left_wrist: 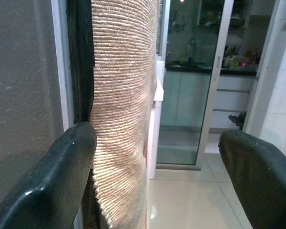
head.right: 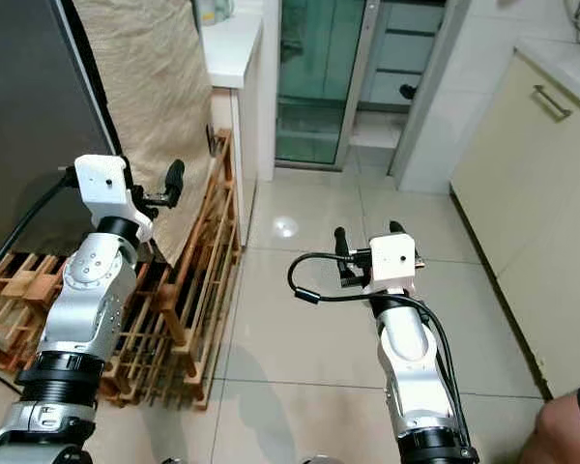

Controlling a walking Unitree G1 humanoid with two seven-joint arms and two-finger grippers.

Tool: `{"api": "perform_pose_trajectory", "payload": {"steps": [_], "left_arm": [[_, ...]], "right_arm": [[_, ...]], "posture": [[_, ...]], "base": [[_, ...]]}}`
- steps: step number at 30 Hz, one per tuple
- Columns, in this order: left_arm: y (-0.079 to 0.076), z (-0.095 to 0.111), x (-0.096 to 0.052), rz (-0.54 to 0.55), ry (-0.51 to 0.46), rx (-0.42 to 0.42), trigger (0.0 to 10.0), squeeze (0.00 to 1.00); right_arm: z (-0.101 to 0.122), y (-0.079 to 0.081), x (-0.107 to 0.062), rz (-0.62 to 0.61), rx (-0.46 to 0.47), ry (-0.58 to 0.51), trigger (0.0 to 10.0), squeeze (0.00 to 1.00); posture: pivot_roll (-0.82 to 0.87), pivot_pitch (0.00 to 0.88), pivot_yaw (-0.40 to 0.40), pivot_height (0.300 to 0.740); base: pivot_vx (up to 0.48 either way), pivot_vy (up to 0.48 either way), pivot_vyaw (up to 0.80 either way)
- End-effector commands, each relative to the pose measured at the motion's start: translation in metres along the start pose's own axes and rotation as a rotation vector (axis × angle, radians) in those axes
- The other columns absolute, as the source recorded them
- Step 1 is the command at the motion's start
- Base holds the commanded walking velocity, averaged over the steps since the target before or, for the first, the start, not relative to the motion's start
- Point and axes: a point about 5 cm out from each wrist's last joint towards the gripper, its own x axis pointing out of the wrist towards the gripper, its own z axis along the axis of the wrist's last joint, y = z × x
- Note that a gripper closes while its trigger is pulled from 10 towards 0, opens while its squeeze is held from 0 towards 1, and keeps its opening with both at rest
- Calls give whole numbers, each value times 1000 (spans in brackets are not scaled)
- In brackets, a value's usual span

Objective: Restocking fridge

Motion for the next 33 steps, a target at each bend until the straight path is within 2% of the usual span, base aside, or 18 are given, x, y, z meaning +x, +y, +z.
{"api": "perform_pose_trajectory", "payload": {"steps": [1,5,11,21,25,26,27,29,33], "left_arm": [[-1,6,3,13,-16,-11,10000,0],[1,9,6,47,-22,-11,10000,0],[11,10,9,135,-5,-64,10000,0],[3,13,11,121,-9,-93,10000,0],[12,9,10,198,15,-139,10000,0],[12,9,10,198,15,-139,10000,0],[18,15,9,215,-29,-121,10000,0],[12,22,5,156,-69,-51,10000,0],[4,14,-11,84,-23,-17,10000,0]], "right_arm": [[2,-1,-1,2,-8,-6,10000,0],[0,-1,-1,3,-8,0,10000,0],[-1,0,-3,3,-7,7,10000,0],[-2,-3,-4,0,-13,11,10000,0],[-2,-4,-4,-1,-17,12,10000,0],[-2,-4,-4,-1,-17,12,10000,0],[-2,-5,-4,-1,-20,12,10000,0],[-2,-6,-4,-3,-22,13,10000,0],[-3,-7,-7,-4,-24,16,10000,0]], "posture": [[-135,0,0,740],[-133,0,2,740],[-136,0,6,740],[-147,0,6,740],[-150,0,4,740],[-150,0,4,740],[-151,0,4,740],[-151,0,4,740],[-144,0,7,740]], "base": [[0,0,0],[0,0,0],[0,0,0],[0,0,0],[0,0,0],[0,0,0],[0,0,0],[0,0,0],[0,0,0]]}}
